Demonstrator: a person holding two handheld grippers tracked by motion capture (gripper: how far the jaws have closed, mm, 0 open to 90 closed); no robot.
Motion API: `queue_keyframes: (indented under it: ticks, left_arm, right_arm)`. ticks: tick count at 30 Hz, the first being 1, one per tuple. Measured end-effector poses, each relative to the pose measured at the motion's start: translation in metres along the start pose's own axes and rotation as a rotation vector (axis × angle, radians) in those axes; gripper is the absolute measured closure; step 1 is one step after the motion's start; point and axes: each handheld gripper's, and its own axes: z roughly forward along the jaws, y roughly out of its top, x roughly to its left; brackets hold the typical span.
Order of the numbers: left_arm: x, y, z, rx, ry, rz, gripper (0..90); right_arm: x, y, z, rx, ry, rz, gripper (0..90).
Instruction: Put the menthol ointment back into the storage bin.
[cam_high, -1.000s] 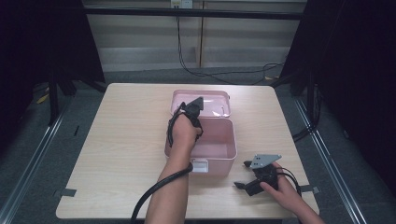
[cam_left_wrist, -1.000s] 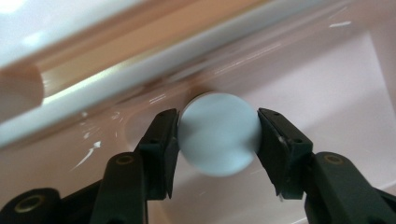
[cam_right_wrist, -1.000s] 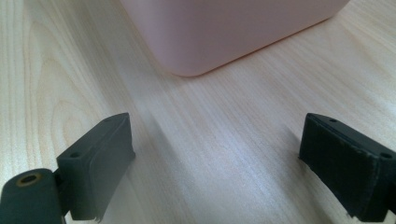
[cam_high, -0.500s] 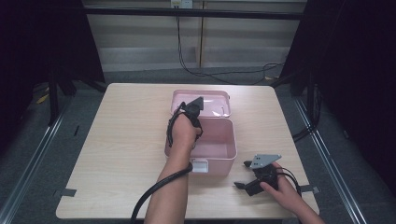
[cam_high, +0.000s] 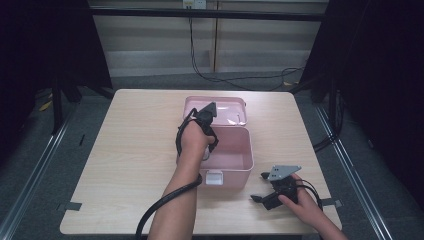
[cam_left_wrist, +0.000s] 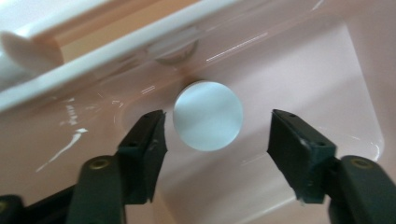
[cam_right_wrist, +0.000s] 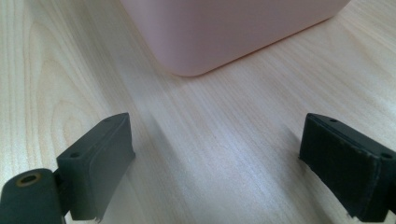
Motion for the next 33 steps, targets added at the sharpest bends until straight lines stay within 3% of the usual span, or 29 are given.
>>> queue_keyframes:
  ticks: [7,9,12,21,24,28,33]
  left_arm:
    - [0.001,-0.003,-0.008,-0.015,-0.017,-0.001,28.7]
    - [0.002,-0.003,-0.011,-0.017,-0.027,0.024,26.0]
    - [0.002,-0.004,-0.012,-0.016,-0.029,0.017,25.1]
    - [0.001,-0.008,-0.026,-0.028,-0.048,0.049,24.2]
    - [0.002,-0.009,-0.032,-0.026,-0.08,0.064,24.1]
    - [0.003,-0.012,-0.041,-0.036,-0.07,0.063,24.1]
    - [0.005,-0.015,-0.052,-0.037,-0.069,0.092,24.1]
  right_arm:
    - [0.0,0.0,0.0,0.0,0.0,-0.001,9.3]
    - [0.0,0.0,0.0,0.0,0.0,-0.001,9.3]
    - [0.0,0.0,0.0,0.0,0.0,-0.001,9.3]
    - [0.0,0.0,0.0,0.0,0.0,-0.001,9.3]
    - [0.0,0.0,0.0,0.0,0.0,-0.001,9.3]
    - [0.0,0.0,0.0,-0.001,0.001,-0.002,9.3]
    - [0.0,0.0,0.0,-0.001,0.001,-0.001,9.3]
